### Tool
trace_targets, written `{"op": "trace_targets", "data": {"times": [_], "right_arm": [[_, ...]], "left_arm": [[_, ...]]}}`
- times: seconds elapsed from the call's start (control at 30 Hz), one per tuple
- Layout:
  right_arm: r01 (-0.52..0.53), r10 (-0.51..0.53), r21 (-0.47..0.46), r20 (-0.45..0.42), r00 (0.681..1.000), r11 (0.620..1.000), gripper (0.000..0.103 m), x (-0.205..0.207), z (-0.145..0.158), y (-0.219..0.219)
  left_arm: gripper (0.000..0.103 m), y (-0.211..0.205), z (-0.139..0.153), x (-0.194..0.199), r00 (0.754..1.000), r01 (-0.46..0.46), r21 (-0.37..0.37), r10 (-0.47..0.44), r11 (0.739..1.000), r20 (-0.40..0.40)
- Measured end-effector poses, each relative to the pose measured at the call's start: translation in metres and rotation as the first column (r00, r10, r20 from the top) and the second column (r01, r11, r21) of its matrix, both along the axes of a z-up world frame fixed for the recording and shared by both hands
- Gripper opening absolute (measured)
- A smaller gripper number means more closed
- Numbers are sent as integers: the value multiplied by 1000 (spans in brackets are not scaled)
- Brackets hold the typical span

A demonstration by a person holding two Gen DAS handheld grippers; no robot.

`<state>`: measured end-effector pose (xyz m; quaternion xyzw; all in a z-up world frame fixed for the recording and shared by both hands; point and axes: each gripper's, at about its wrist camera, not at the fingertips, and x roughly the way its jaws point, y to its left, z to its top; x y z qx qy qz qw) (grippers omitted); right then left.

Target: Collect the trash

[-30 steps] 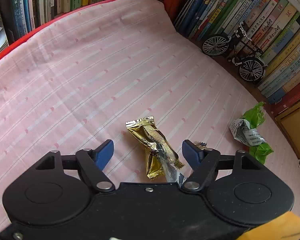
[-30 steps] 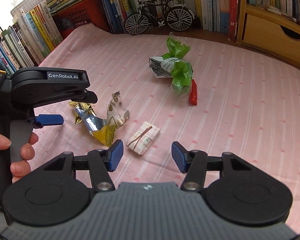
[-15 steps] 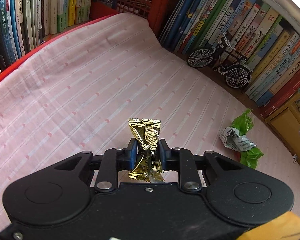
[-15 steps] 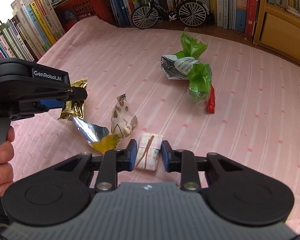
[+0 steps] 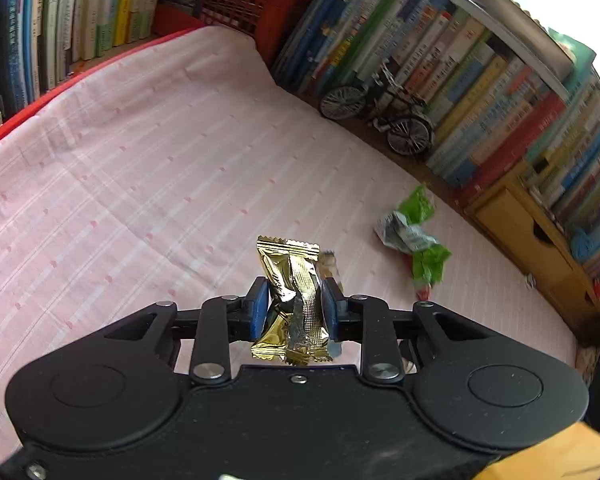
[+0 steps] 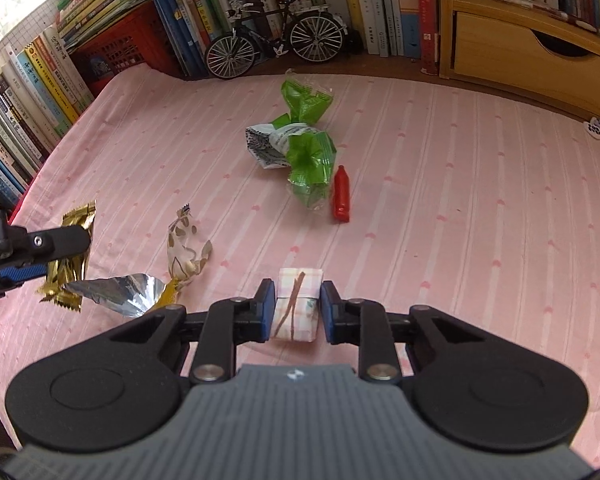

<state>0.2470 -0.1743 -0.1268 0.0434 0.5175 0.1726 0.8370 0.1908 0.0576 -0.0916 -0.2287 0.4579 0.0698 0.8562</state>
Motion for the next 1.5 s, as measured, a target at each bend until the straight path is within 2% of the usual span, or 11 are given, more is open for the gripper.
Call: {"op": "trace_targets", "data": {"times": [0.23, 0.4, 0.53, 0.7, 0.77, 0.8, 0.83, 0.9, 1.4, 1.47, 1.5], "right_arm": [[2, -2, 4, -1, 1000, 1000, 30, -4, 0, -8], [-2, 2, 10, 6, 1000, 1000, 30, -5, 1, -12], [-1, 1, 8, 12, 1000, 1000, 31, -7, 2, -15], [3, -3, 12, 4, 1000, 1000, 31, -7, 0, -18], [1, -1, 13, 4, 1000, 1000, 31, -8, -1, -18], [-2, 2, 13, 5, 1000, 1000, 31, -8, -1, -18], [-4, 4, 14, 5, 1000, 1000, 31, -9, -1, -18], [-8, 7, 16, 6, 1000, 1000, 31, -9, 0, -19], [-36, 35, 36, 16, 999, 999, 30, -20, 9, -15], [-32, 31, 34, 18, 999, 999, 30, -21, 9, -17], [-29, 28, 32, 17, 999, 999, 30, -21, 9, -19]], "left_arm": [[46, -41, -18, -7, 983, 177, 34, -175, 984, -64], [65, -59, -27, -7, 981, 184, 98, -175, 978, -87], [88, -68, -28, -13, 988, 149, 217, -136, 965, -74], [82, -67, -45, -4, 985, 127, 145, -107, 981, -138], [65, -67, -52, -3, 984, 110, 115, -92, 987, -151], [54, -69, -51, -4, 988, 103, 141, -84, 985, -133], [35, -71, -50, -5, 988, 113, 149, -95, 982, -122], [20, -73, -50, -6, 985, 128, 121, -113, 984, -129], [19, -71, -23, -21, 993, 100, 103, -93, 990, -78], [27, -72, -23, -19, 993, 96, 90, -89, 991, -76], [45, -73, -24, -17, 994, 86, 95, -78, 992, -78]]}}
